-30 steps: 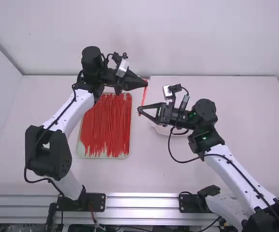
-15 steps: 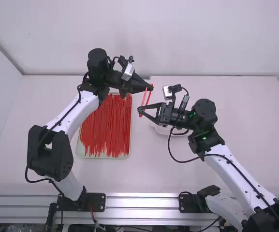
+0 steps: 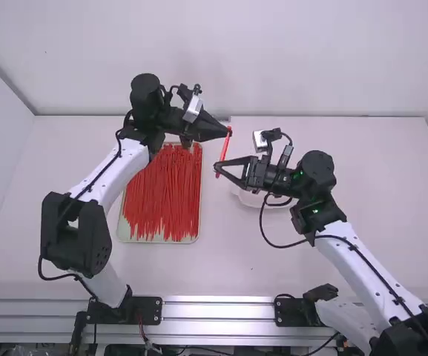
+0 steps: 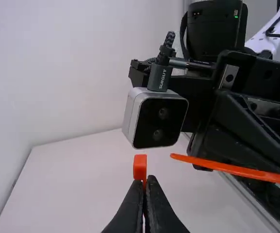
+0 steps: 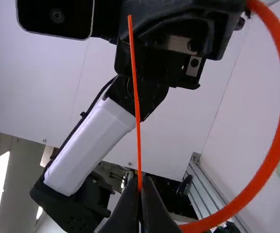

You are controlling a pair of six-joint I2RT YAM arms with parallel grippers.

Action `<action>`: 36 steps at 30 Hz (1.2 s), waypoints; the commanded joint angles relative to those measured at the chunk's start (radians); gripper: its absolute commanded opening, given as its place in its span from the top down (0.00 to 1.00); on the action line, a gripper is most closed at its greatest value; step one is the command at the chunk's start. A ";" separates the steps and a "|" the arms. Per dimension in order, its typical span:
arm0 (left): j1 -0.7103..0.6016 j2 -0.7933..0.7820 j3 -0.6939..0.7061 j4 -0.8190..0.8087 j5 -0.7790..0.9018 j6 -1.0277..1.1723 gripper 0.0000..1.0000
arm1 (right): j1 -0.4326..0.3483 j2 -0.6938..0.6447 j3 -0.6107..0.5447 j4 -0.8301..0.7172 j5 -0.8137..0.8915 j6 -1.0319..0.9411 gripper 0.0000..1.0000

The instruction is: Fasten the cable tie

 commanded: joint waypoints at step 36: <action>-0.010 -0.009 -0.005 0.042 -0.001 -0.080 0.98 | 0.002 -0.005 0.024 0.016 0.010 0.022 1.00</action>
